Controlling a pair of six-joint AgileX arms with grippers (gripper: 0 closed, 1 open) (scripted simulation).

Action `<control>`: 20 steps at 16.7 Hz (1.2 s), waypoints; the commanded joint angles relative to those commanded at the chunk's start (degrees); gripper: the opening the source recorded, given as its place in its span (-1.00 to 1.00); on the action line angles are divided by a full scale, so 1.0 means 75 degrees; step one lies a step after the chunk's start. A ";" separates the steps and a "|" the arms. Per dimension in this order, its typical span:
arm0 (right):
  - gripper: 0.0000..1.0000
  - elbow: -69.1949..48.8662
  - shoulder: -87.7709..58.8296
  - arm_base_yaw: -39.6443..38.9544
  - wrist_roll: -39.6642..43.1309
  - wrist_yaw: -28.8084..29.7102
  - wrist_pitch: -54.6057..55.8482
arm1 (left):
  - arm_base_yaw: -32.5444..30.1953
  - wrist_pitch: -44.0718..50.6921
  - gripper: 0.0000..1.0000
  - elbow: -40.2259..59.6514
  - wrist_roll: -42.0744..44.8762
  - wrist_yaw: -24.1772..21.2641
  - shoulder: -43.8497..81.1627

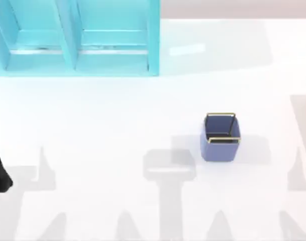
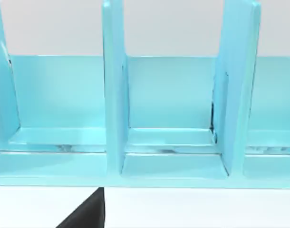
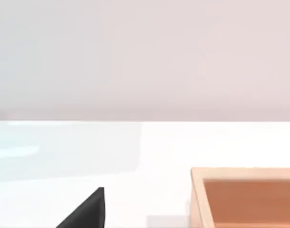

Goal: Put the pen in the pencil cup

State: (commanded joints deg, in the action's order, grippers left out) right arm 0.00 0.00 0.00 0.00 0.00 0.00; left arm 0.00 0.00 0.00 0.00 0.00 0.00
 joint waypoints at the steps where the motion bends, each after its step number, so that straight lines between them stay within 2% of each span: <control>1: 1.00 0.0000 0.0000 0.0000 0.0000 0.0000 0.0000 | 0.0000 0.0000 1.00 0.0000 0.0000 0.0000 0.0000; 4: 1.00 0.0000 0.0000 0.0000 0.0000 0.0000 0.0000 | 0.0142 0.0138 1.00 0.0174 -0.0077 -0.0101 0.0241; 8: 1.00 0.0000 0.0000 0.0000 0.0000 0.0000 0.0000 | 0.0880 0.0826 1.00 0.1159 -0.0454 -0.0653 0.1703; 20: 1.00 0.0000 0.0000 0.0000 0.0000 0.0000 0.0000 | 0.4418 0.3467 1.00 0.6608 -0.2107 -0.3388 1.0683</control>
State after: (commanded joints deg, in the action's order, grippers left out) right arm 0.00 0.00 0.00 0.00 0.00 0.00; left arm 33.13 26.00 49.56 -15.80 -25.41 80.12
